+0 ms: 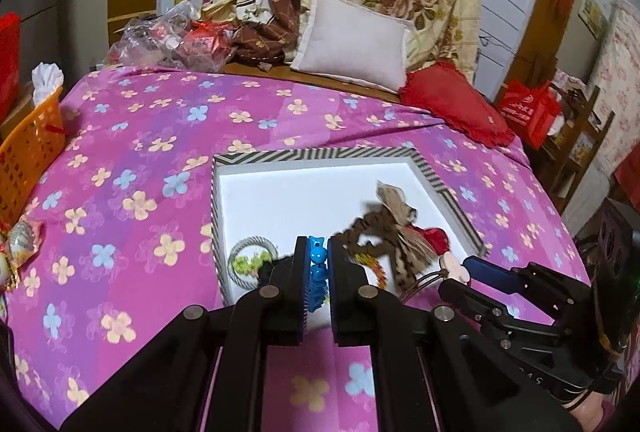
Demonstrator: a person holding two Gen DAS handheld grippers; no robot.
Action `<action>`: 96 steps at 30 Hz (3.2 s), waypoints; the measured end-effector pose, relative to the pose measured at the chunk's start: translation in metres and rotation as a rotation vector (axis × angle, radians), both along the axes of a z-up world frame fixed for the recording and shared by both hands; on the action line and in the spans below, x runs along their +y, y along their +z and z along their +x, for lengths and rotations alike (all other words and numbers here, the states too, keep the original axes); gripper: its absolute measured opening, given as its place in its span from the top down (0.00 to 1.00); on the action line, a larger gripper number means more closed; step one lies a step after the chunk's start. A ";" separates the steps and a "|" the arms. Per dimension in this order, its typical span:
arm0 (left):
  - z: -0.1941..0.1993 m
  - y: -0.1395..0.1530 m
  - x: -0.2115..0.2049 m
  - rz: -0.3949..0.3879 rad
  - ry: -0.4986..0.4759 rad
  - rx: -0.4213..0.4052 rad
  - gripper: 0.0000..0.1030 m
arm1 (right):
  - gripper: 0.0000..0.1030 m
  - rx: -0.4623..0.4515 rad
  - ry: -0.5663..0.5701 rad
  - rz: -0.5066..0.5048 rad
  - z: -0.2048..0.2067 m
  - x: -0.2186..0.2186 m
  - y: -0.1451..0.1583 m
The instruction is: Organize jewelry
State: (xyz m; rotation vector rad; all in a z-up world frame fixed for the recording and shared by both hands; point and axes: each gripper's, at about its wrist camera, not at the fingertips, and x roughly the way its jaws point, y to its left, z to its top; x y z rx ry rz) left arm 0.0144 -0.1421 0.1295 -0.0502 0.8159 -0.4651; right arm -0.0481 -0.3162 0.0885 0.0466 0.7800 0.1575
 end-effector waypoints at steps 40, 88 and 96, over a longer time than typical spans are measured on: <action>-0.013 -0.059 0.013 0.167 0.177 0.034 0.62 | 0.29 -0.014 -0.081 -0.075 -0.009 0.005 -0.024; -0.078 -0.007 0.000 0.202 0.217 -0.133 0.62 | 0.14 -0.046 -0.200 -0.063 -0.044 -0.011 0.006; -0.079 -0.008 -0.001 0.203 0.213 -0.136 0.62 | 0.14 -0.043 -0.201 -0.058 -0.044 -0.012 0.004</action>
